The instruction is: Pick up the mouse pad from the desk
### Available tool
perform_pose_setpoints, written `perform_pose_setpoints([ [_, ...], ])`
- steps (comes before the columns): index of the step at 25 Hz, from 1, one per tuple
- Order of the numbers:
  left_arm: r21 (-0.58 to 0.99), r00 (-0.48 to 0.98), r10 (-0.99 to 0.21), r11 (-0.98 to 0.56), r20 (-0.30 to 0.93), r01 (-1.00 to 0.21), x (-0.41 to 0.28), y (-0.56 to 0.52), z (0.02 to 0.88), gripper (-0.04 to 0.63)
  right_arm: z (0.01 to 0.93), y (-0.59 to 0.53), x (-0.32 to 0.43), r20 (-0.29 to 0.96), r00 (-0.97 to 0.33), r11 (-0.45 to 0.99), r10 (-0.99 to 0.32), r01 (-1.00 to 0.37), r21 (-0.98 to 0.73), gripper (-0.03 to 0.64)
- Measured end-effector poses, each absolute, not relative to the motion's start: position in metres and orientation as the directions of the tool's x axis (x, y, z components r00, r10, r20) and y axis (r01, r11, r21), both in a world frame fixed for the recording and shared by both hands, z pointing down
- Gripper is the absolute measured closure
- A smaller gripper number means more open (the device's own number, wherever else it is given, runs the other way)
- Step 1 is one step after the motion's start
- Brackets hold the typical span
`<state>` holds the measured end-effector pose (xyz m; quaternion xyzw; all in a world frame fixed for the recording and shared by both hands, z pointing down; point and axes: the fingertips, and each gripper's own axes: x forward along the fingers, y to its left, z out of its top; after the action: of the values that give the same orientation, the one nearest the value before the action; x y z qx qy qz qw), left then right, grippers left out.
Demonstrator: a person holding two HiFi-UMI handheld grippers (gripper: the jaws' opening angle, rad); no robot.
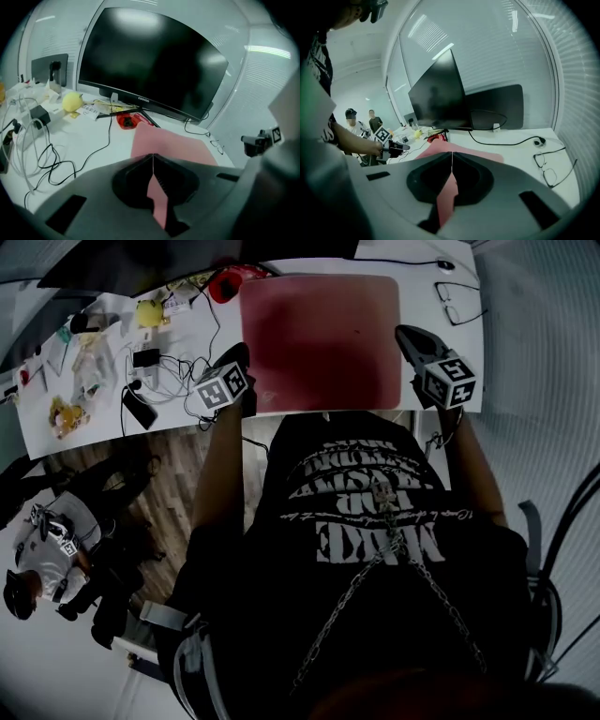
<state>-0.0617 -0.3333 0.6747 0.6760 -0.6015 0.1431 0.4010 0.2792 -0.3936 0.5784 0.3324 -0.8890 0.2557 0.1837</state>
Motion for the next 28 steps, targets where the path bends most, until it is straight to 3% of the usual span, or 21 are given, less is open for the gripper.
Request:
perform_pose_setpoints([
  [2, 0.379, 0.278, -0.674, 0.003, 0.684, -0.925, -0.067, -0.338, 0.691, 0.578, 0.595, -0.394, 0.282, 0.516, -0.711, 0.627, -0.477, -0.687, -0.367, 0.615],
  [4, 0.392, 0.344, -0.627, -0.067, 0.699, -0.917, -0.069, -0.340, 0.705, 0.509, 0.614, -0.394, 0.283, 0.540, -0.713, 0.609, -0.447, -0.685, -0.401, 0.615],
  [6, 0.422, 0.403, -0.577, -0.108, 0.710, -0.900, -0.073, -0.335, 0.717, 0.462, 0.632, -0.391, 0.285, 0.573, -0.710, 0.599, -0.409, -0.683, -0.418, 0.552],
  [17, 0.460, 0.491, -0.382, -0.176, 0.783, -0.870, -0.078, -0.325, 0.767, 0.459, 0.707, -0.376, 0.320, 0.725, -0.649, 0.499, -0.229, -0.718, -0.485, 0.402],
  [28, 0.493, 0.521, -0.341, -0.172, 0.782, -0.853, -0.063, -0.324, 0.763, 0.457, 0.757, -0.358, 0.338, 0.797, -0.595, 0.404, -0.101, -0.757, -0.513, 0.380],
])
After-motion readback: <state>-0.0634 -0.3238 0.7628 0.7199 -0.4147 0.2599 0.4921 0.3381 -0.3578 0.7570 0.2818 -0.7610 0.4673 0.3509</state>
